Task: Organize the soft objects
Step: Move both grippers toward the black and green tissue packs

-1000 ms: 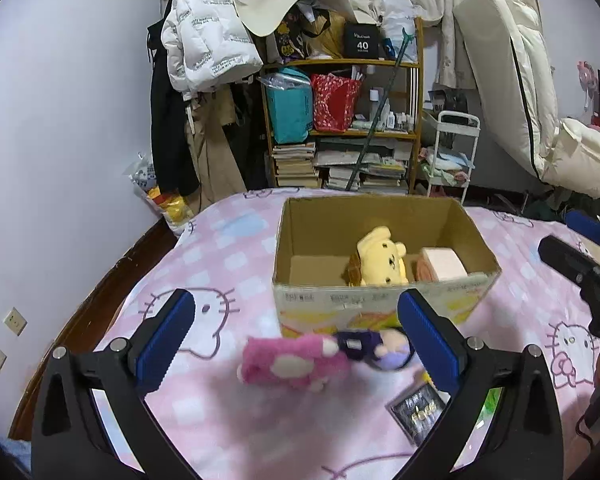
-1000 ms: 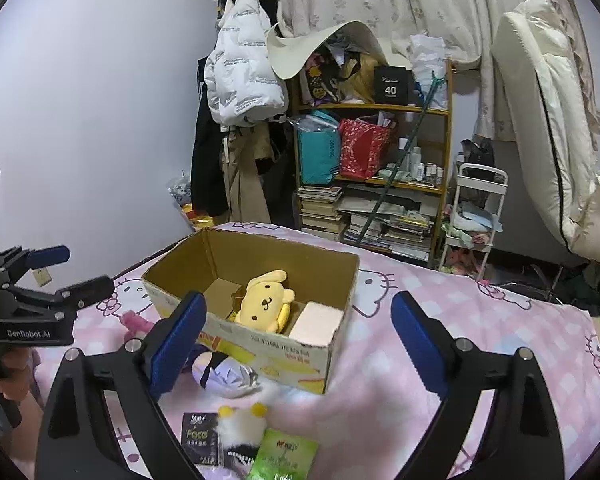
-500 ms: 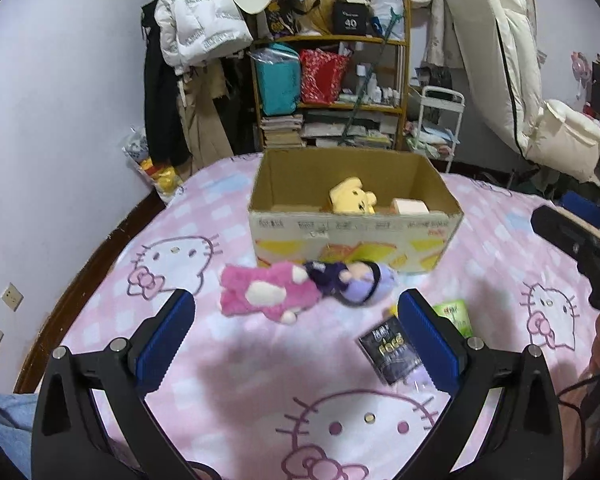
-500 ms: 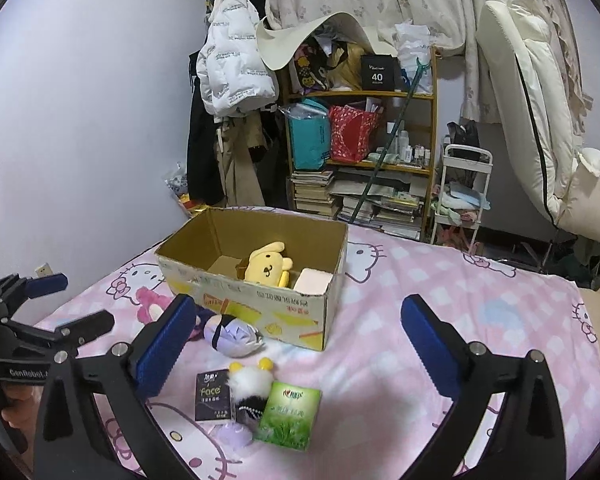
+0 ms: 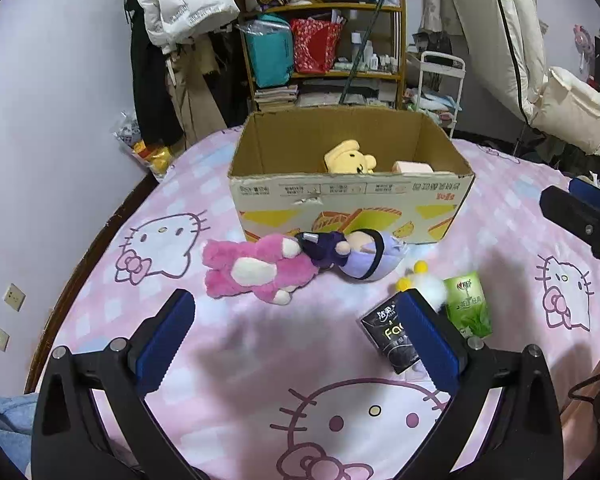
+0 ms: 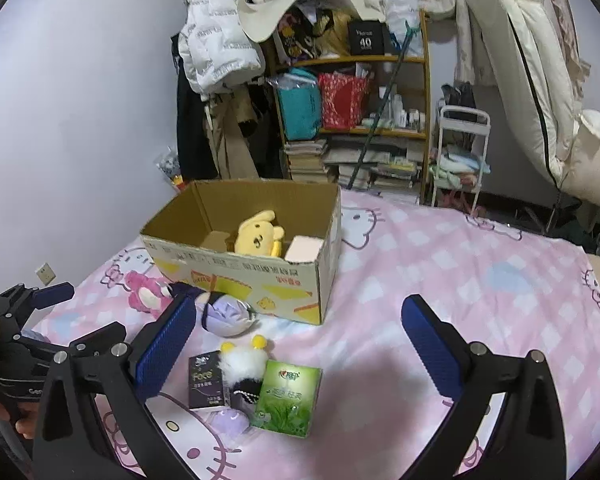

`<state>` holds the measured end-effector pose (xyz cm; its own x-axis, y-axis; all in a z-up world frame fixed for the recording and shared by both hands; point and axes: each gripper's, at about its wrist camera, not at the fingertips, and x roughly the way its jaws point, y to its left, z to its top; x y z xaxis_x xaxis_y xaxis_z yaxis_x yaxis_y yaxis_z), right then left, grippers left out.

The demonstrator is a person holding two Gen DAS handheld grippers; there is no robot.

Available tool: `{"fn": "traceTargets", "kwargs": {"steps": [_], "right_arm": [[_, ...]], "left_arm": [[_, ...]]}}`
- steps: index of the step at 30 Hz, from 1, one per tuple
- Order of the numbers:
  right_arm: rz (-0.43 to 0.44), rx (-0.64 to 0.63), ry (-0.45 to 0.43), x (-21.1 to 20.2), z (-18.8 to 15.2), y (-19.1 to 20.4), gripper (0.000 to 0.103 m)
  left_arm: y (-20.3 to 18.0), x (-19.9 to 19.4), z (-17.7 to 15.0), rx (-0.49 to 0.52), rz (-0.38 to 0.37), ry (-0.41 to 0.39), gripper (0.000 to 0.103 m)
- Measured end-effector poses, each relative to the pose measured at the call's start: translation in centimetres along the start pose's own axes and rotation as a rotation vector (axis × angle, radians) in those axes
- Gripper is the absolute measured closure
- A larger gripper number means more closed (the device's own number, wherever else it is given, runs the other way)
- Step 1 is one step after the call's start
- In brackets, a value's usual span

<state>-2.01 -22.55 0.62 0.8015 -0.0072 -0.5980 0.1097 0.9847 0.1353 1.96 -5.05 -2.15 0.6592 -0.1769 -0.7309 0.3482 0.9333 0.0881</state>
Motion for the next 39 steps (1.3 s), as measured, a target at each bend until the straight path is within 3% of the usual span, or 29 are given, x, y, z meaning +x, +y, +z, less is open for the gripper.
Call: {"fn": "traceTargets", "kwargs": {"steps": [19, 39], "right_arm": [[-0.034, 0.064, 0.245, 6.8, -1.6, -1.7, 0.000], [-0.055, 0.089, 0.440, 9.7, -3.6, -1.9, 0.000]], "left_arm": [[-2.9, 6.1, -0.1, 0.068, -0.079, 0.159, 0.003], [-5.8, 9.4, -1.0, 0.102, -0.185, 0.292, 0.003]]}}
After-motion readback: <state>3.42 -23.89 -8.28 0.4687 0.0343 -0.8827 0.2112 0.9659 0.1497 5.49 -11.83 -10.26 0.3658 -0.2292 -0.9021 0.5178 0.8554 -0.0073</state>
